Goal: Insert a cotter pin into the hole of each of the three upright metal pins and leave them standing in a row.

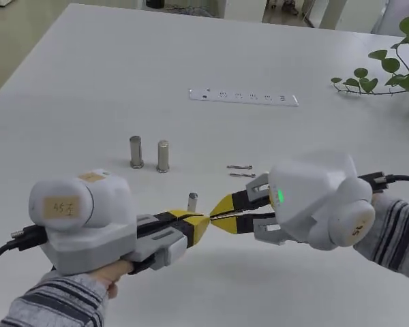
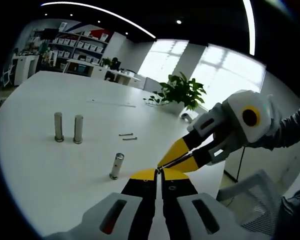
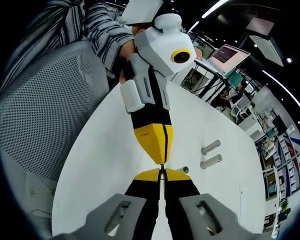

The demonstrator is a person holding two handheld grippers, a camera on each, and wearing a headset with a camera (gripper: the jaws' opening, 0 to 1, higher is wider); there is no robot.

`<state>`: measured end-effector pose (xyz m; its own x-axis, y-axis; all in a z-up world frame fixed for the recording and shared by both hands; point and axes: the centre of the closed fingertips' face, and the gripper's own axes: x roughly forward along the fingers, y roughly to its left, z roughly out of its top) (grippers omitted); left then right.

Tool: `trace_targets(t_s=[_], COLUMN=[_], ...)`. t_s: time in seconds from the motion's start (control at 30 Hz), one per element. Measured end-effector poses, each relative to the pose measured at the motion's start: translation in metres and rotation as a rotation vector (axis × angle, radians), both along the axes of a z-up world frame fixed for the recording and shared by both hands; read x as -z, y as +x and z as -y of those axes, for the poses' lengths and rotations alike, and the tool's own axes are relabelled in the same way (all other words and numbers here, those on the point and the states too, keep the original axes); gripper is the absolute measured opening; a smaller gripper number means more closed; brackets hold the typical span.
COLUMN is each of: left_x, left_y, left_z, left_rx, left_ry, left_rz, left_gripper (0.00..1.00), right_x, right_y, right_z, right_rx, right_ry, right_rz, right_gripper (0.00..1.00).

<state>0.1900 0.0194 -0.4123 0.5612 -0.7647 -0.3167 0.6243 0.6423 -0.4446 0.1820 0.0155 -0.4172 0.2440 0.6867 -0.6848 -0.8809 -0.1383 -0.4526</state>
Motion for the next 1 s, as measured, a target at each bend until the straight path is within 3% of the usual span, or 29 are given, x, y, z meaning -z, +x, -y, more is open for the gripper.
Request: trace_targets(t_s=[0.2,0.43,0.53,0.6,1.0], left_x=[-0.001,-0.001,-0.002,0.0,0.005], left_y=[-0.001,-0.007,-0.011,-0.013,-0.017], left_z=[0.001,0.004,0.004,0.004,0.006], left_rx=[0.024,0.101,0.143,0.161,0.271], left_ry=[0.01,0.078,0.123,0.144,0.33], left_rz=[0.028,0.106,0.175,0.187,0.333], left_gripper=[0.0,0.0,0.0,0.0,0.0], right_x=[-0.001,0.001,0.0,0.0,0.006], right_y=[0.0,0.003,0.002,0.001,-0.006], right_z=[0.001,0.005,0.006,0.006,0.007], right_rx=[0.013,0.058,0.065,0.06,0.035], right_ry=[0.003,0.006,0.013,0.017,-0.037], right_rz=[-0.001,-0.032,-0.052,-0.057,-0.063], right_gripper=[0.0,0.01,0.01,0.0,0.0])
